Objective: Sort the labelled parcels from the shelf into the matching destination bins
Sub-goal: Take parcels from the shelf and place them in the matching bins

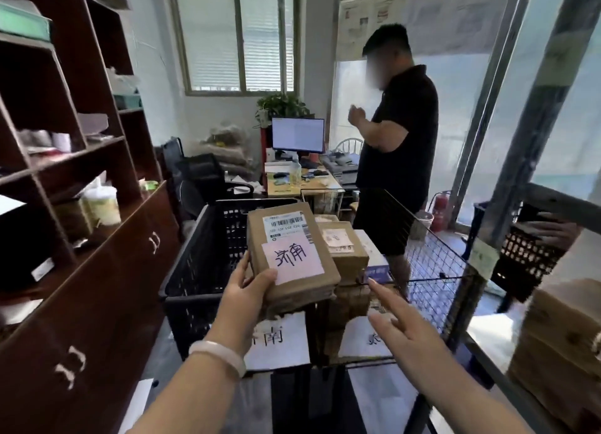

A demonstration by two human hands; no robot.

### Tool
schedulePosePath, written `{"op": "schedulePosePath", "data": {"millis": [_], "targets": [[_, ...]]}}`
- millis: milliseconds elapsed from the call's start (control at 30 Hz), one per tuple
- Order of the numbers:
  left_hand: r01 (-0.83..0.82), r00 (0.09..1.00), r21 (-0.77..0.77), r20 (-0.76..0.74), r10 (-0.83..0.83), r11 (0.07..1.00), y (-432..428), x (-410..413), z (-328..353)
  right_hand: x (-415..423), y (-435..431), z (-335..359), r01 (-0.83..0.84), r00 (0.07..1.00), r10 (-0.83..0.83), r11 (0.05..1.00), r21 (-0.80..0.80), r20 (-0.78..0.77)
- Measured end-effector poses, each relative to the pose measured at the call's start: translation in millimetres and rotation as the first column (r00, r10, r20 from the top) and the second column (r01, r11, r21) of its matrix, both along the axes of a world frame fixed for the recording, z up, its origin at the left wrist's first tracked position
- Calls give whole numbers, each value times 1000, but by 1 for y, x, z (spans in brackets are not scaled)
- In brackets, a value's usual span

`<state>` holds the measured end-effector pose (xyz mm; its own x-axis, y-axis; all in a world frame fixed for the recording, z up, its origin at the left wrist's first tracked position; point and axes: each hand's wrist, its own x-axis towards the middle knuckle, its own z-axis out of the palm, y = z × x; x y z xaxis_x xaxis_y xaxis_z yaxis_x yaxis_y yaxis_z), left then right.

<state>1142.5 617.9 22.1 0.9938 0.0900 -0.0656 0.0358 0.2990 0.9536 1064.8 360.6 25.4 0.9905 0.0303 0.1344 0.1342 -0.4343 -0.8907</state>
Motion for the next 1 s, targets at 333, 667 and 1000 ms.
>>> {"op": "schedulePosePath", "data": {"millis": [333, 667, 1000], "targets": [[39, 983, 110, -185, -18, 993, 69, 198, -25, 160, 61, 3, 100, 995, -89, 953, -287, 50], [120, 904, 54, -420, -87, 991, 57, 347, -83, 240, 62, -7, 241, 962, -264, 943, -231, -75], [90, 914, 208, -405, 2, 974, 19, 418, -129, 262, 45, -11, 379, 900, -421, 885, -270, -117]]}}
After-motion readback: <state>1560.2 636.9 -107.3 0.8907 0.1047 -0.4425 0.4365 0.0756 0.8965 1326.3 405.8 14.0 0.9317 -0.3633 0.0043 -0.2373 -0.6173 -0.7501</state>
